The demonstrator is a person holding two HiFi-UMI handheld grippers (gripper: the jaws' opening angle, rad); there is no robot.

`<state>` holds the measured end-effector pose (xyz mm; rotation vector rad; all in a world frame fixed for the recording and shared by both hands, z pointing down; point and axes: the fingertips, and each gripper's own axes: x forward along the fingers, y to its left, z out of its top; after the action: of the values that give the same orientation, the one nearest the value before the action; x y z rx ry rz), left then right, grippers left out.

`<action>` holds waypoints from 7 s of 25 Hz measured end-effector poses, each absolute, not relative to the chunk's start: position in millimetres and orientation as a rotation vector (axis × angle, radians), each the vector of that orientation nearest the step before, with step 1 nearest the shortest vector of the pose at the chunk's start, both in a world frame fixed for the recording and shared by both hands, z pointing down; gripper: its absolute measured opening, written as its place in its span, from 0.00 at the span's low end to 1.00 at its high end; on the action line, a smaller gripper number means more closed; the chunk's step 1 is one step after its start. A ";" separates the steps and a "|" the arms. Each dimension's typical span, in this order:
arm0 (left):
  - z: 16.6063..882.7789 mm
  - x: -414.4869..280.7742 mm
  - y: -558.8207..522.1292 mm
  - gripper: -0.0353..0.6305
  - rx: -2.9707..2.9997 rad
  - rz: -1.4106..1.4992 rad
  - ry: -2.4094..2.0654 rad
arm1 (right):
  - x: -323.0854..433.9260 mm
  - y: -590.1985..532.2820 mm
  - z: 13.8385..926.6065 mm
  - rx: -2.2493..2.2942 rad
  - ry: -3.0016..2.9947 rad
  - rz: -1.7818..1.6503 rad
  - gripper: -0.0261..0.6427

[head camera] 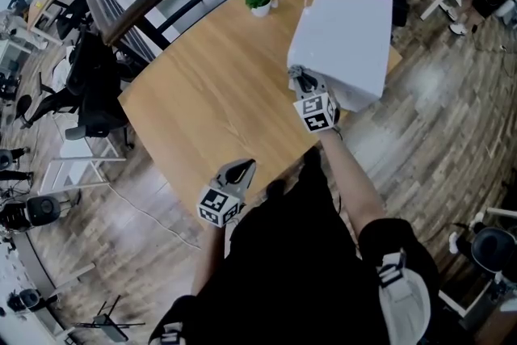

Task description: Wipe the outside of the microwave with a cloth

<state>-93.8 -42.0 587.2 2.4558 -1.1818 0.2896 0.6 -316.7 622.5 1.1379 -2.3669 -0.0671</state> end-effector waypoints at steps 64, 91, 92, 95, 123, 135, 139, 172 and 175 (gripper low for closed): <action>581.6 -69.5 -42.9 0.06 2.583 0.303 -0.969 | 222.6 -272.5 633.0 1.547 -2.016 0.086 0.11; 590.4 -61.4 -35.0 0.06 2.561 0.317 -0.957 | 259.7 -263.3 679.0 1.393 -1.866 0.019 0.11; 590.2 -61.3 -35.1 0.06 2.561 0.316 -0.960 | 259.3 -262.9 681.9 1.373 -1.862 0.008 0.11; 589.4 -63.0 -36.1 0.06 2.560 0.311 -0.973 | 259.7 -264.0 684.7 1.335 -1.847 -0.040 0.11; 599.5 -94.3 -22.9 0.06 2.473 0.283 -1.111 | 166.2 -283.0 688.2 1.155 -1.982 -0.149 0.11; 595.9 -112.0 -20.2 0.06 2.426 0.263 -1.204 | 106.6 -295.5 689.4 1.103 -2.096 -0.111 0.10; 597.4 -114.6 -17.9 0.06 2.410 0.266 -1.228 | 83.2 -298.4 686.8 1.087 -2.145 -0.091 0.10; 603.0 -153.6 -11.0 0.06 2.313 0.263 -1.383 | -15.4 -316.2 717.9 1.002 -2.261 0.084 0.10; 603.6 -156.5 -8.0 0.06 2.264 0.271 -1.385 | -16.3 -317.6 726.8 0.993 -2.248 0.104 0.10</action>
<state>-156.5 -8.0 603.6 2.2643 -1.3848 0.2711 -16.3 -317.6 726.8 0.9927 -2.2480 0.1040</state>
